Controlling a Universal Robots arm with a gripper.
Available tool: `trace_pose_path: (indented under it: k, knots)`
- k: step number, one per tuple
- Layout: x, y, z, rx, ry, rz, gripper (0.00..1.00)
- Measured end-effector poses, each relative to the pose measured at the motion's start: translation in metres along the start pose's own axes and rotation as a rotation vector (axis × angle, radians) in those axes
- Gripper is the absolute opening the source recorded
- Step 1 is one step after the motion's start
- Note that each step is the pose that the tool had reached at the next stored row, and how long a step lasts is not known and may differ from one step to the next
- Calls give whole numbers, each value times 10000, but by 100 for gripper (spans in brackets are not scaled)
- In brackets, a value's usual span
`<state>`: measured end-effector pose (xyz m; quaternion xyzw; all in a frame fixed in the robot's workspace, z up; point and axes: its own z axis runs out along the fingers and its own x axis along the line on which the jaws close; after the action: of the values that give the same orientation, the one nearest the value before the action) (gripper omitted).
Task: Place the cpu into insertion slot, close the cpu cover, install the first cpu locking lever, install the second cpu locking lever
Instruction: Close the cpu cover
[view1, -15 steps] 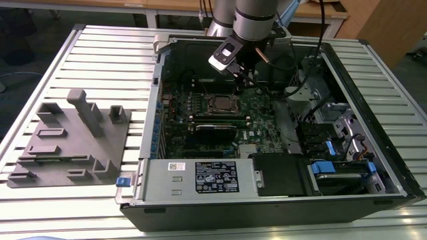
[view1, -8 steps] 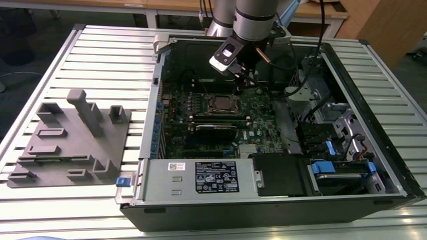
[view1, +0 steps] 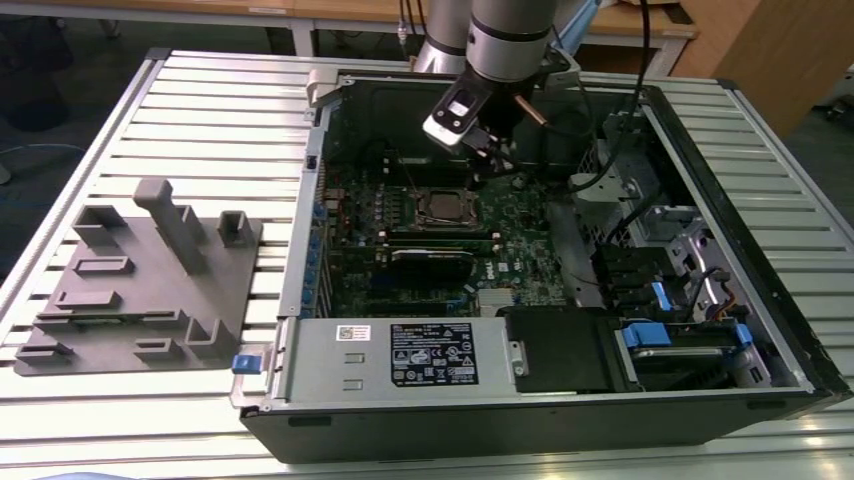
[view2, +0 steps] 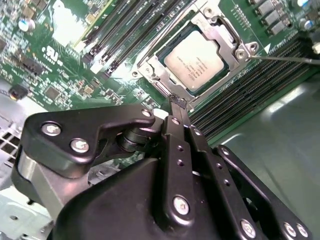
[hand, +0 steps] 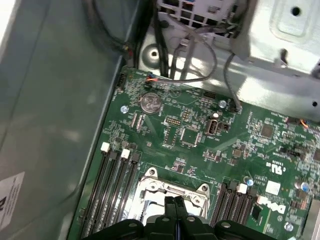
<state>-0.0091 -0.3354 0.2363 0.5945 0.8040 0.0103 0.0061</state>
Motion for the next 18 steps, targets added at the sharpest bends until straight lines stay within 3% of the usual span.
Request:
trace_pose_path:
  k: [18]
  knots:
    - [0, 0, 0, 6, 66, -2765, 11]
